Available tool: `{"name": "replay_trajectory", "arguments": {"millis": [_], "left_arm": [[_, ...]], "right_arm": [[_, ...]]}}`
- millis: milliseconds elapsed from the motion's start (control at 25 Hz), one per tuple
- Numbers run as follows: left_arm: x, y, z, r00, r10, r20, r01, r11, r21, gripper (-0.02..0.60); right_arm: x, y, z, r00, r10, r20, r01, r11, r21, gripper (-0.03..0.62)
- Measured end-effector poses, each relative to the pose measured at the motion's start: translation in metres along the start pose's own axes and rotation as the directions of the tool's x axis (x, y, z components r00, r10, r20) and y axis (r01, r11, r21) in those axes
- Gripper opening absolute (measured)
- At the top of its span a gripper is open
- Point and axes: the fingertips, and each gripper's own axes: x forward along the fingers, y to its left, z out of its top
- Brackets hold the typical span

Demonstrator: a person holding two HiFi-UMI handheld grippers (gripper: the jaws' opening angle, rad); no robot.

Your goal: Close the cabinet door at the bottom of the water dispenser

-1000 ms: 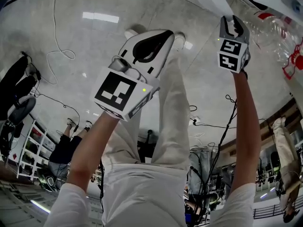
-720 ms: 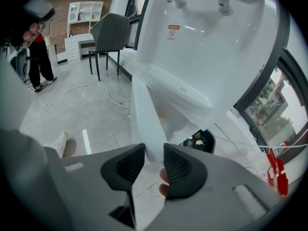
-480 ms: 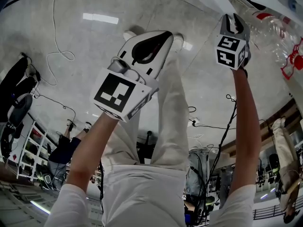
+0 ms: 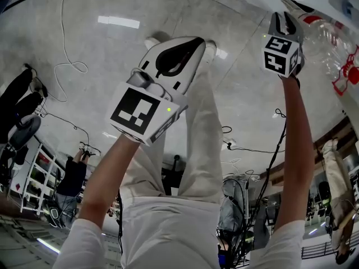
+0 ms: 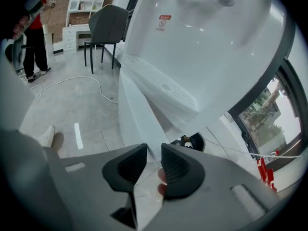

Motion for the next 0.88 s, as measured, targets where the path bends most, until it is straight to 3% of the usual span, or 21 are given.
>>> {"name": "replay_trajectory", "arguments": {"millis": [160,360,680,880], "left_arm": [[0.004,0.002,0.001,1.0,0.002,-0.003,-0.002,1.0,-0.004,0.003],[0.007,0.007,-0.001,1.0,-0.001,-0.012,0.001,1.0,-0.008,0.003],[0.008,0.011,-0.001,1.0,0.004,-0.02,-0.004,1.0,-0.007,0.003],[0.012,0.013,0.002,1.0,-0.003,-0.022,0.003,1.0,-0.01,0.003]], "right_arm": [[0.006,-0.011,0.003,1.0,-0.024,-0.003,0.024,0.999,0.028,0.104],[0.01,-0.023,0.003,0.999,-0.049,-0.009,0.049,0.989,0.137,0.106],[0.016,-0.035,0.003,0.997,-0.08,-0.022,0.083,0.976,0.2,0.106],[0.021,-0.048,0.0,0.994,-0.098,-0.047,0.108,0.951,0.29,0.107]]}}
